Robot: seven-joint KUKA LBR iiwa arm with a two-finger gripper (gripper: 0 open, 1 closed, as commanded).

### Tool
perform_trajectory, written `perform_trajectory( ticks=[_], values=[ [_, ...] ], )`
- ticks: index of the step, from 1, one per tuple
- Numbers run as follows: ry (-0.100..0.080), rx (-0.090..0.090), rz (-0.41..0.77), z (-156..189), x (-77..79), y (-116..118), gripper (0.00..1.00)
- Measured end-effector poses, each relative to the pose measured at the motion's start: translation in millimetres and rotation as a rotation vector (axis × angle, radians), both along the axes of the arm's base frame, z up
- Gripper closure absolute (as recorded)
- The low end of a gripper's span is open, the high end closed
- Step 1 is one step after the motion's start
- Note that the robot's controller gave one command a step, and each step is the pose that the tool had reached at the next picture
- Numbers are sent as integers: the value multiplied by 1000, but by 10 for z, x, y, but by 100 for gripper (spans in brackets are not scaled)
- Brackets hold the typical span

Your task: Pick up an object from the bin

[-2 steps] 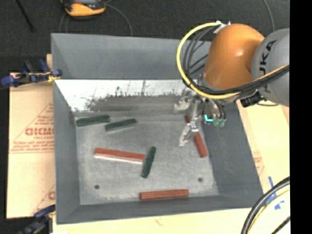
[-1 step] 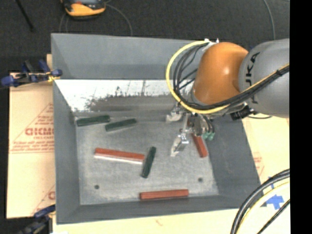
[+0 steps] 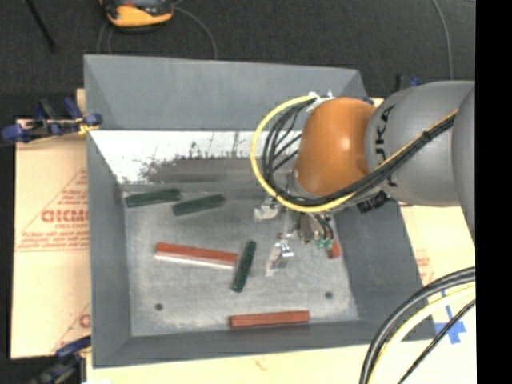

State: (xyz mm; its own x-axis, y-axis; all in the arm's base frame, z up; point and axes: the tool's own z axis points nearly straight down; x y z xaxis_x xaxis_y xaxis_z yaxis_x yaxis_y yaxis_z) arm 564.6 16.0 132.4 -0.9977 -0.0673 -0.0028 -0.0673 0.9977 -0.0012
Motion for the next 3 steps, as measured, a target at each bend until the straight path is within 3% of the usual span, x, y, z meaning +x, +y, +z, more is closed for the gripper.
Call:
perform_trajectory(
  ticks=[1,2,3],
  values=[
    [13,2,0,-502,187,25,100],
    [9,3,-1,-501,195,25,100],
    [7,1,4,-144,202,11,100]
  ],
)
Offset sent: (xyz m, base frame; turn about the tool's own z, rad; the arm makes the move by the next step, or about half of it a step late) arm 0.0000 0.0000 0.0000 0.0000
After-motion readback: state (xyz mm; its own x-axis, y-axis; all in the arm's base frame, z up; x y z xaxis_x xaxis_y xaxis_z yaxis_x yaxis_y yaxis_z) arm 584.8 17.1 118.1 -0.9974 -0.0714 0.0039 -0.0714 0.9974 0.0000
